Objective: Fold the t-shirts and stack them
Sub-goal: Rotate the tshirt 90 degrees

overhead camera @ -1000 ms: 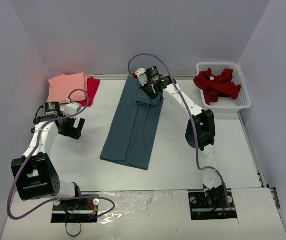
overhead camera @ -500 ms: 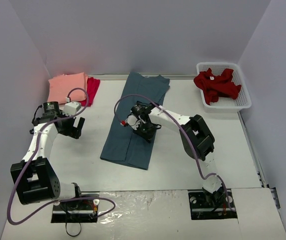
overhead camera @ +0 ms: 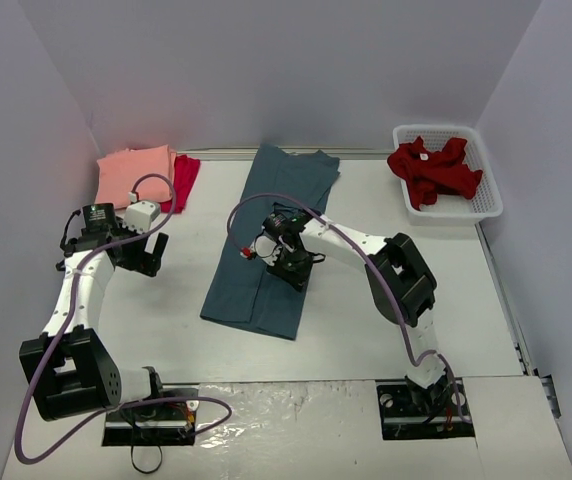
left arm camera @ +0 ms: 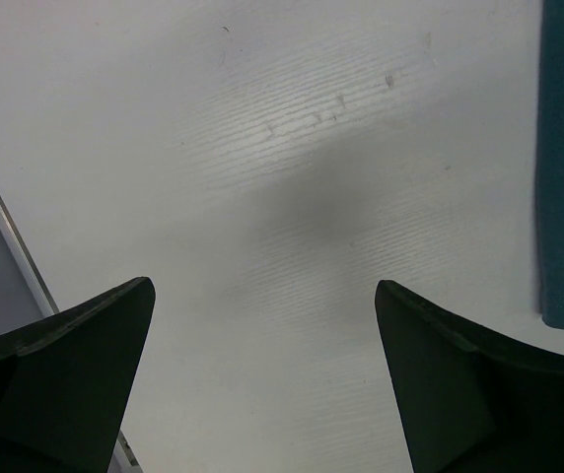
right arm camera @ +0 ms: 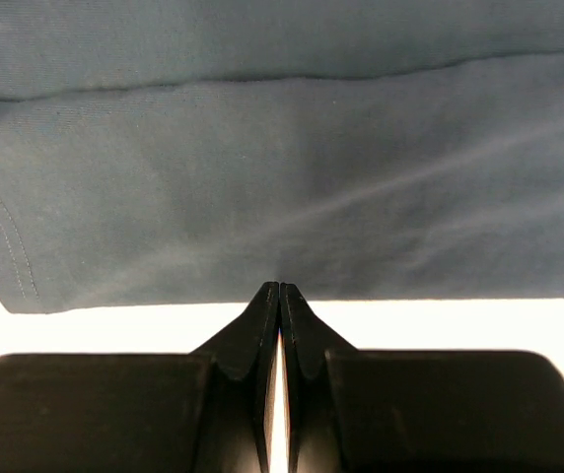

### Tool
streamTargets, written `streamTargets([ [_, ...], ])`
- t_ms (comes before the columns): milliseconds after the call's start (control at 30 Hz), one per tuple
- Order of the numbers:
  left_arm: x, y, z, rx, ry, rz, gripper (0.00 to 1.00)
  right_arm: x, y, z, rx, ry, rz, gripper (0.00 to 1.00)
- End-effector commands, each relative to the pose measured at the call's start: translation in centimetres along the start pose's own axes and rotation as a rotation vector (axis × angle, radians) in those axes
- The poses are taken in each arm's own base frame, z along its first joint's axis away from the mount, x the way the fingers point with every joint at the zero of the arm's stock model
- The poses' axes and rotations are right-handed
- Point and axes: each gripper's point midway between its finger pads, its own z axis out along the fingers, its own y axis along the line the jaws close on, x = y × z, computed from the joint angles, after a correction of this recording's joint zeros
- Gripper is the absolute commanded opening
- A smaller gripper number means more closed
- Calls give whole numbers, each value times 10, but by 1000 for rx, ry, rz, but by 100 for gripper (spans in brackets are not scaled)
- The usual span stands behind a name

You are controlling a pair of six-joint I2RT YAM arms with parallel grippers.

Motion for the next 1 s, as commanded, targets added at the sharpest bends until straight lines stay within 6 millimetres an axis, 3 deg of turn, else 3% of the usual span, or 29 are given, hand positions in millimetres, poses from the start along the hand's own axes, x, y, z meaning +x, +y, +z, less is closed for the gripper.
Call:
streamTargets([
  [0,-10,5,-9,-21,-39,9,94,14,10,7,-48,58,-11,0],
  [167,-11,4,-10,-21,-44,10,94,26,13,17,-62,104,-6,0],
  [467,-11,2,-8,-6,-46,11,94,69,4,33,-75,204,53,0],
  [733,-13,0,-8,7,-53,11,94,92,-23,25,-42,218,132,0],
  [967,-14,-3,-7,29,-55,8,94,99,-50,11,27,208,172,0],
])
